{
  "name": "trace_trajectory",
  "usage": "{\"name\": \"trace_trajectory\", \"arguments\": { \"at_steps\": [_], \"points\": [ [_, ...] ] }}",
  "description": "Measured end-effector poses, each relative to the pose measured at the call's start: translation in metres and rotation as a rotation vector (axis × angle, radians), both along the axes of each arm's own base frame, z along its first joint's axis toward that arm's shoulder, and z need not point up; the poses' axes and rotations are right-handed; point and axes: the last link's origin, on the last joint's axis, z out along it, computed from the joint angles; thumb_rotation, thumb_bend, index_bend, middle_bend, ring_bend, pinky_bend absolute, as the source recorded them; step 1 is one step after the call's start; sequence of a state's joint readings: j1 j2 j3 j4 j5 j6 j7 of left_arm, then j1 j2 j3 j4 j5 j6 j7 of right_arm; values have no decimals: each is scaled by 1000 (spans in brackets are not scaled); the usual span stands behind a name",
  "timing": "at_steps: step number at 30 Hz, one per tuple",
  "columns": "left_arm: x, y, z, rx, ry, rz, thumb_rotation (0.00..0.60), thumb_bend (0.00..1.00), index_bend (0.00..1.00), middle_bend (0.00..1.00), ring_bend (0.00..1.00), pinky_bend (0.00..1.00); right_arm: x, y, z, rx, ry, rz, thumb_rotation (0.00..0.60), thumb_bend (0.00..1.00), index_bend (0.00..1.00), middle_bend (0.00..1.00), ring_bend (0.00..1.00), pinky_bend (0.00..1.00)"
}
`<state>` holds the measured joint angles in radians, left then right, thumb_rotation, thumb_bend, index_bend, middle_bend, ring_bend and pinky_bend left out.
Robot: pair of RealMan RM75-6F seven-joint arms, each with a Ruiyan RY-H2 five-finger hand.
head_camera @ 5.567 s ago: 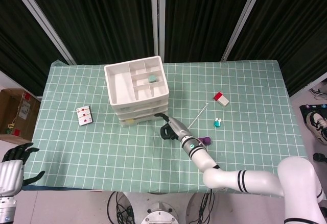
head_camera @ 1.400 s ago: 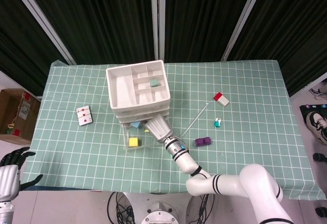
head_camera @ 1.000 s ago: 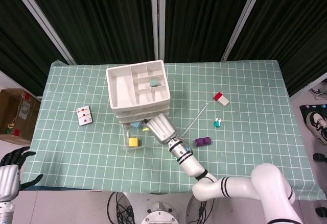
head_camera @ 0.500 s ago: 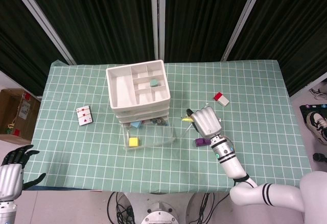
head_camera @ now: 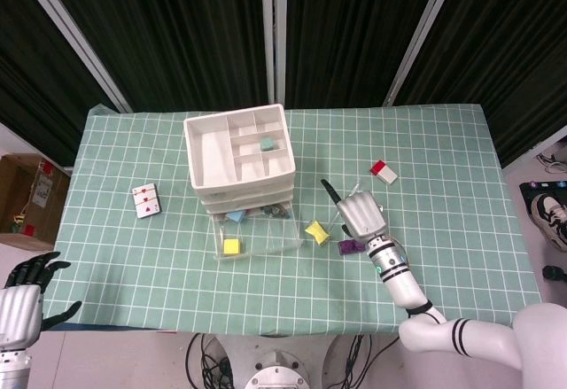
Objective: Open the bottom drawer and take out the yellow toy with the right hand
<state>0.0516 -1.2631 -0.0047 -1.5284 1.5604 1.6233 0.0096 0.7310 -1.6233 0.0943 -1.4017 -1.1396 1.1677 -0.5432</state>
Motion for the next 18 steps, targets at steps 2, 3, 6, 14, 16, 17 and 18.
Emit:
{"name": "trace_trajectory", "arguments": {
  "at_steps": [2, 3, 6, 14, 16, 17, 18],
  "points": [
    [0, 1, 0, -1, 1, -3, 600, 47, 321, 192, 166, 189, -2, 7, 14, -17, -39, -1, 600, 64, 0, 365, 427, 563],
    [0, 2, 0, -1, 2, -4, 600, 47, 321, 192, 166, 189, -4, 10, 21, -26, -57, -2, 600, 84, 0, 286, 325, 455],
    [0, 4, 0, -2, 8, -8, 600, 46, 321, 192, 166, 189, -15, 24, 49, -52, -115, -14, 600, 152, 0, 125, 85, 200],
    [3, 10, 0, -1, 54, -20, 600, 47, 321, 192, 166, 189, -66, 89, 132, -145, -192, -44, 600, 176, 0, 0, 0, 0],
    [5, 12, -1, -3, 53, -24, 600, 47, 321, 192, 165, 189, -79, 109, 144, -172, -213, -65, 600, 176, 0, 0, 0, 0],
    [6, 12, -2, -4, 53, -26, 600, 47, 321, 192, 165, 189, -84, 118, 148, -183, -222, -76, 600, 176, 0, 0, 0, 0],
    [6, 13, -2, -5, 52, -27, 600, 47, 321, 192, 165, 189, -89, 127, 152, -193, -232, -88, 600, 176, 0, 0, 0, 0]
  ]
}}
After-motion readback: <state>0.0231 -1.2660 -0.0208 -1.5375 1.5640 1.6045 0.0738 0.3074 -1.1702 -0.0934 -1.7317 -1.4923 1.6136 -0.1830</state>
